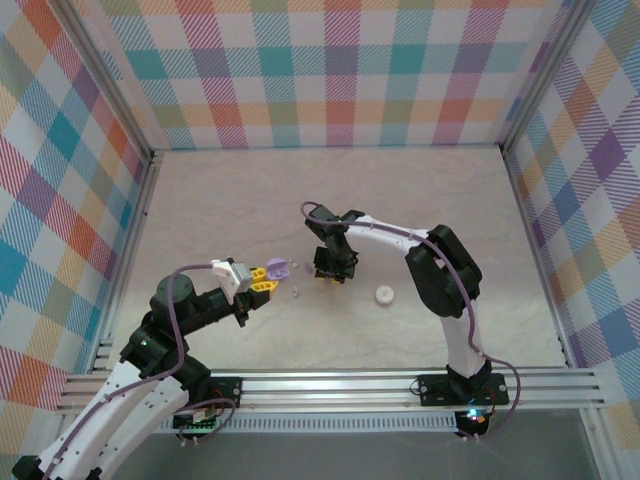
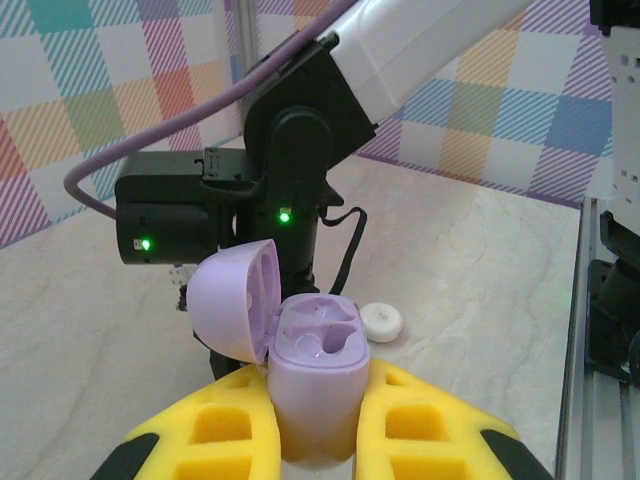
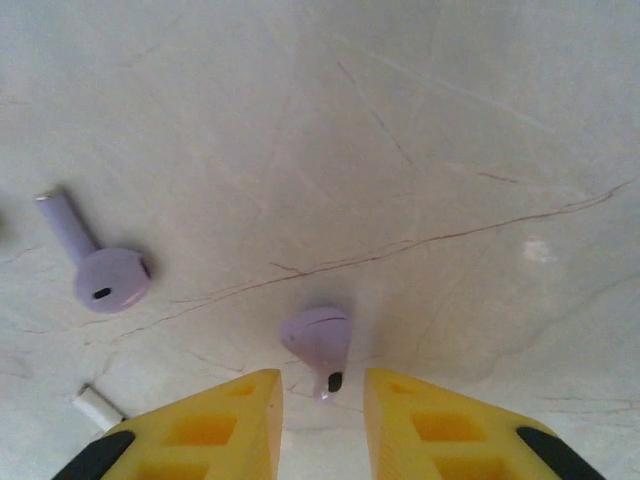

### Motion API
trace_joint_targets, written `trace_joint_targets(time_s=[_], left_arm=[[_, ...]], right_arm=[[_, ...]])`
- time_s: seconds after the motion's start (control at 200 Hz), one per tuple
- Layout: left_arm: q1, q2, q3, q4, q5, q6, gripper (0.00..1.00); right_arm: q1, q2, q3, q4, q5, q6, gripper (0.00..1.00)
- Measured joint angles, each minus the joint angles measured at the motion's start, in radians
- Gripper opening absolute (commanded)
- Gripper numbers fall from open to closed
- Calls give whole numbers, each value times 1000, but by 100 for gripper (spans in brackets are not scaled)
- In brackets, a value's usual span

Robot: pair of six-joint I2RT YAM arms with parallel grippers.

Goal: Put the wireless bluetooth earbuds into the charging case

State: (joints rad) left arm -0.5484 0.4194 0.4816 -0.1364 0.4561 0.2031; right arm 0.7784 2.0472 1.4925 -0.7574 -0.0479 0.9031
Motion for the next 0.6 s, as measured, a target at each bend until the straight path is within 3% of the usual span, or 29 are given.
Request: trace_joint_targets(time_s=[0.6], left_arm=[[0,8,6,-1,7,0,0]], right_arm=[[-12,53,51,-58,3,-45,29]])
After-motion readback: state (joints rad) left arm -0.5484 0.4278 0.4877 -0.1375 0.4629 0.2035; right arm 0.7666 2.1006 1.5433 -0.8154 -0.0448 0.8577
